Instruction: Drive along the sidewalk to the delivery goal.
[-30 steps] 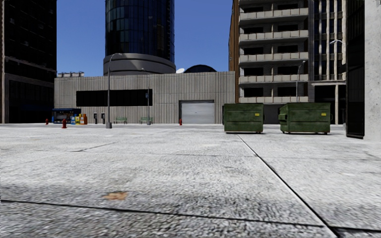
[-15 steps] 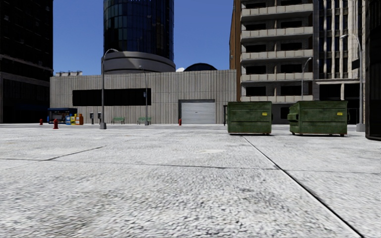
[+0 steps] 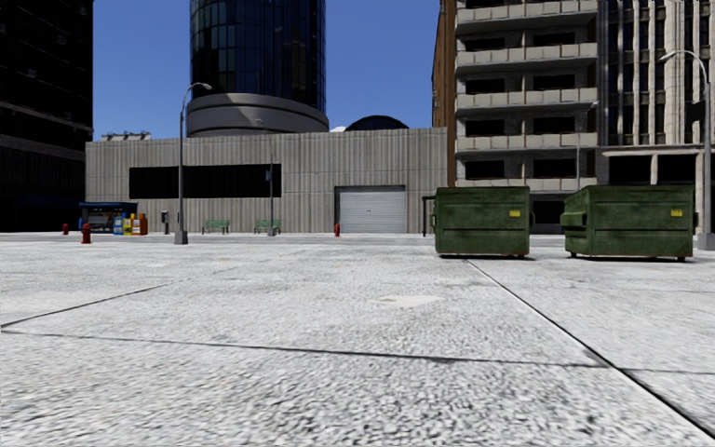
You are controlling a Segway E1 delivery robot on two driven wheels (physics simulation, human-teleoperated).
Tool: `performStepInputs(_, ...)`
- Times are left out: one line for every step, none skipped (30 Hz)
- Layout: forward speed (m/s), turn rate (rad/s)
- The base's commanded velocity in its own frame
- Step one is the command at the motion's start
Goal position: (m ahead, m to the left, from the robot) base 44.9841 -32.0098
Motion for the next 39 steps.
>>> performStepInputs(2.00,0.00)
performStepInputs(2.00,0.00)
performStepInputs(2.00,0.00)
performStepInputs(2.00,0.00)
performStepInputs(2.00,0.00)
performStepInputs(2.00,0.00)
performStepInputs(2.00,0.00)
performStepInputs(2.00,0.00)
performStepInputs(2.00,0.00)
performStepInputs(2.00,0.00)
performStepInputs(2.00,0.00)
performStepInputs(2.00,0.00)
performStepInputs(2.00,0.00)
performStepInputs(2.00,0.00)
performStepInputs(2.00,0.00)
performStepInputs(2.00,0.00)
performStepInputs(2.00,0.00)
performStepInputs(2.00,0.00)
performStepInputs(2.00,0.00)
performStepInputs(2.00,0.00)
performStepInputs(2.00,0.00)
performStepInputs(2.00,0.00)
performStepInputs(2.00,0.00)
performStepInputs(2.00,0.00)
performStepInputs(2.00,0.00)
performStepInputs(2.00,0.00)
performStepInputs(2.00,0.00)
performStepInputs(2.00,0.00)
performStepInputs(2.00,0.00)
performStepInputs(2.00,0.00)
performStepInputs(2.00,0.00)
performStepInputs(2.00,0.00)
performStepInputs(2.00,0.00)
performStepInputs(2.00,0.00)
performStepInputs(2.00,0.00)
performStepInputs(2.00,0.00)
performStepInputs(2.00,0.00)
performStepInputs(2.00,0.00)
performStepInputs(2.00,0.00)
